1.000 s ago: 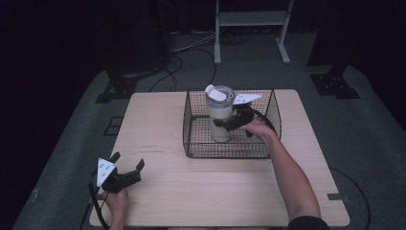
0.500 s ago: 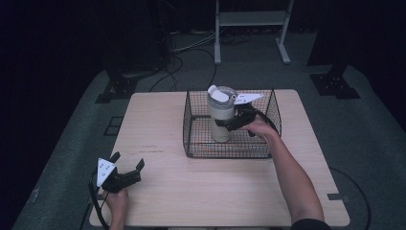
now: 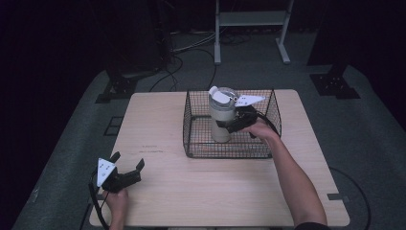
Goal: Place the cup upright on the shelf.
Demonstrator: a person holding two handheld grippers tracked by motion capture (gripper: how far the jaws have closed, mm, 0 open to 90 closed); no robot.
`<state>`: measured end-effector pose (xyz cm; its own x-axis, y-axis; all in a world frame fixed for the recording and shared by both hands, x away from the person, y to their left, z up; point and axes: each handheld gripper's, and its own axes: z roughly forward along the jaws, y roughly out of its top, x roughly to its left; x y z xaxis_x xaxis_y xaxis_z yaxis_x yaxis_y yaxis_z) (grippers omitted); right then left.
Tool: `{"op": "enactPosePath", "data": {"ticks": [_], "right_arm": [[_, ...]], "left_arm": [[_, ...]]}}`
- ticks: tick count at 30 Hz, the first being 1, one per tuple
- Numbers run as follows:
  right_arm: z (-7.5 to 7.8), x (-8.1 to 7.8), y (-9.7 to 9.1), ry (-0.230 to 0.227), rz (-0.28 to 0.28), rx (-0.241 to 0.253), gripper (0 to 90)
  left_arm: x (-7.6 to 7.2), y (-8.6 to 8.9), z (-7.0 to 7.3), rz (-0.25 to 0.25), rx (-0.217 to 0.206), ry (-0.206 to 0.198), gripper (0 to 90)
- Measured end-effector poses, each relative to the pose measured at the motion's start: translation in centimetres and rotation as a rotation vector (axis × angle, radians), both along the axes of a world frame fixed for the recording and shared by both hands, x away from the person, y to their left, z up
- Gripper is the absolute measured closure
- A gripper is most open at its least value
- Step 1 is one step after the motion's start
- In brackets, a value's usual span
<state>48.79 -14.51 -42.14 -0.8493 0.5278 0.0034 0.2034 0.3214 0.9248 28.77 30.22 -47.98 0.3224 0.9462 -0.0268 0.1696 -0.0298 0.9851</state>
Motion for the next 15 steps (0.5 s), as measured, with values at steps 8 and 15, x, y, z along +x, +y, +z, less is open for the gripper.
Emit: {"op": "enactPosePath", "data": {"ticks": [8, 15], "right_arm": [[0.32, -0.23, -0.13, -0.006, -0.002, -0.016, 0.0], [0.75, -0.51, -0.18, 0.014, 0.0, -0.038, 0.0]], "left_arm": [[0.02, 0.0, -0.01, -0.001, 0.0, 0.0, 0.0], [0.01, 0.03, 0.0, 0.0, -0.001, -0.001, 0.0]]}}
